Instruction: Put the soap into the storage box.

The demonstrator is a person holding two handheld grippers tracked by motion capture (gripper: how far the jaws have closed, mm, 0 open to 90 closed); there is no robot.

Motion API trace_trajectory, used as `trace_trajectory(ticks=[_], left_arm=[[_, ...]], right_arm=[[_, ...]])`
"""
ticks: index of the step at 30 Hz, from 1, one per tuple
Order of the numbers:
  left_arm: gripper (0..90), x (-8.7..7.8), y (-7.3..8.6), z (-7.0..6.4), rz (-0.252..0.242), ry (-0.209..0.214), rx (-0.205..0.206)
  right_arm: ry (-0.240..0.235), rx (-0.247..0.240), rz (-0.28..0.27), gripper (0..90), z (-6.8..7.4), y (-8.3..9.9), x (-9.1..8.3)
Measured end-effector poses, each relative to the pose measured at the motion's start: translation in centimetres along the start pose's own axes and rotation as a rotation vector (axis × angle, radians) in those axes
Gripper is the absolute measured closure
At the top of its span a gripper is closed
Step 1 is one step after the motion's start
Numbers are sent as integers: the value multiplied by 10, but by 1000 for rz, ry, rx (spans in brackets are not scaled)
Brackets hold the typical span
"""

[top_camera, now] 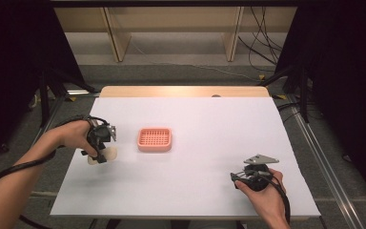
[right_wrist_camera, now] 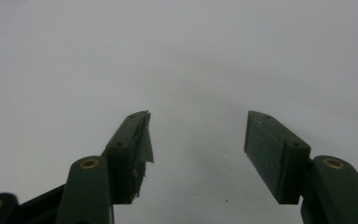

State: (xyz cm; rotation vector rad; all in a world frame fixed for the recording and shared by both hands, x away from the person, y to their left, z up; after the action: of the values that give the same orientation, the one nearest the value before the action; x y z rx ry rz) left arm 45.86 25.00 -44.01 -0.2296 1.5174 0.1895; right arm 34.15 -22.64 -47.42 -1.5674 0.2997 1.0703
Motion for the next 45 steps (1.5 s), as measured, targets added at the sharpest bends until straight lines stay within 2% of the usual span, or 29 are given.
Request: trace_trajectory(ticks=[1, 3, 4, 8, 11, 21, 23, 24, 45], left_arm=[[498, -1, -1, 1, -4, -9, 13], [498, -2, -2, 2, -1, -10, 12], [498, -2, -2, 2, 1, -10, 20], [498, -3, -4, 3, -6, -14, 16], [498, -4, -6, 3, -7, -14, 13], [498, -3, -11, 3, -10, -14, 14], [498, -3, -11, 3, -11, -16, 16], [497, -3, -11, 3, -11, -17, 14], [498, -5, -23, 4, -15, -17, 25]], right_arm=[[2, 20, 14, 411, 2, 1, -1], [1, -6, -1, 411, 0, 0, 0], [0, 24, 11, 411, 2, 1, -1], [2, 9, 4, 411, 1, 0, 0], [0, 28, 15, 411, 2, 1, -1], [3, 28, 16, 411, 2, 1, -1], [1, 46, 20, 411, 4, 1, -2], [2, 28, 15, 411, 2, 1, -2], [1, 33, 15, 411, 2, 1, -2]])
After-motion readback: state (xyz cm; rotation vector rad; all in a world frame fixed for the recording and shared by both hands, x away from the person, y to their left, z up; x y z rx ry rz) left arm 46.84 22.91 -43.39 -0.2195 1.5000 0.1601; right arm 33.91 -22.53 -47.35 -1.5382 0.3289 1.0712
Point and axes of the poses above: each handheld gripper's, and its own axes: x roughly forward along the jaws, y roughly out of its underside, z roughly to its left, the point moved 3 cm from there along x, roughly forward along the jaws, and after that the axes turned 4 degrees about -y, right-handed, at the moved point
